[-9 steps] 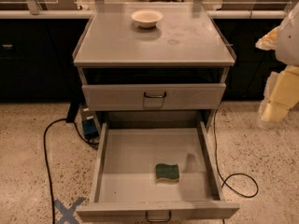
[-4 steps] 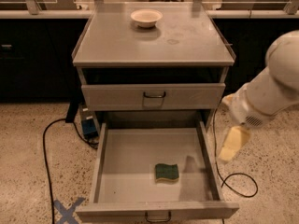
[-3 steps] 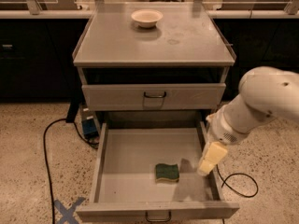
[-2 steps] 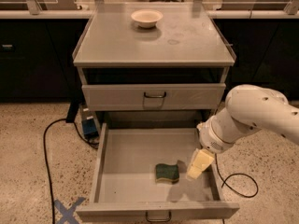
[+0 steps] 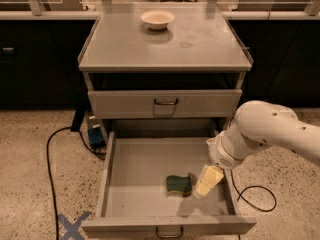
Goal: Pick sponge from middle drawer and place on counter
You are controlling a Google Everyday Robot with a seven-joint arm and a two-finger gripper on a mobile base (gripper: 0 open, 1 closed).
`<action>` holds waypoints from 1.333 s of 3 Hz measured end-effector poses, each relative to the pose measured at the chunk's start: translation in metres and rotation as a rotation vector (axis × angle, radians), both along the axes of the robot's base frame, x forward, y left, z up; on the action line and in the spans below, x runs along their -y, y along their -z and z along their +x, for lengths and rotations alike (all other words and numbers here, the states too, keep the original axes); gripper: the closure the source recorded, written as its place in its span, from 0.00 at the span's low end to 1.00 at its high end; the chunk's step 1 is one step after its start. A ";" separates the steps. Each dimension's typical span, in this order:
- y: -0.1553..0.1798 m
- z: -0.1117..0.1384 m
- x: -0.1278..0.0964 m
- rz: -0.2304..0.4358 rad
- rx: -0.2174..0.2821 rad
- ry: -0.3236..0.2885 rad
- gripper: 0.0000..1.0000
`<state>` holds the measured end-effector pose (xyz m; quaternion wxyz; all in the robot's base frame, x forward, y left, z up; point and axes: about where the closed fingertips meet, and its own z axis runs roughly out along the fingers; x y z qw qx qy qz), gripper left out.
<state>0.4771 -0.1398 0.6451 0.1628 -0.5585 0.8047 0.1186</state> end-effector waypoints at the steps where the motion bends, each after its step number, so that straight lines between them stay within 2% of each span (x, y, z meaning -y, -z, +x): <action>1: 0.043 -0.003 -0.023 -0.017 -0.005 -0.007 0.00; 2: 0.100 -0.009 -0.047 -0.038 -0.029 0.019 0.00; 3: 0.150 -0.012 -0.070 -0.078 -0.022 0.022 0.00; 4: 0.186 0.004 -0.081 -0.118 -0.013 0.048 0.00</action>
Offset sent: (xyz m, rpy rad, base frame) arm -0.0158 0.0771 -0.1723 -0.0582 0.0597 -0.0777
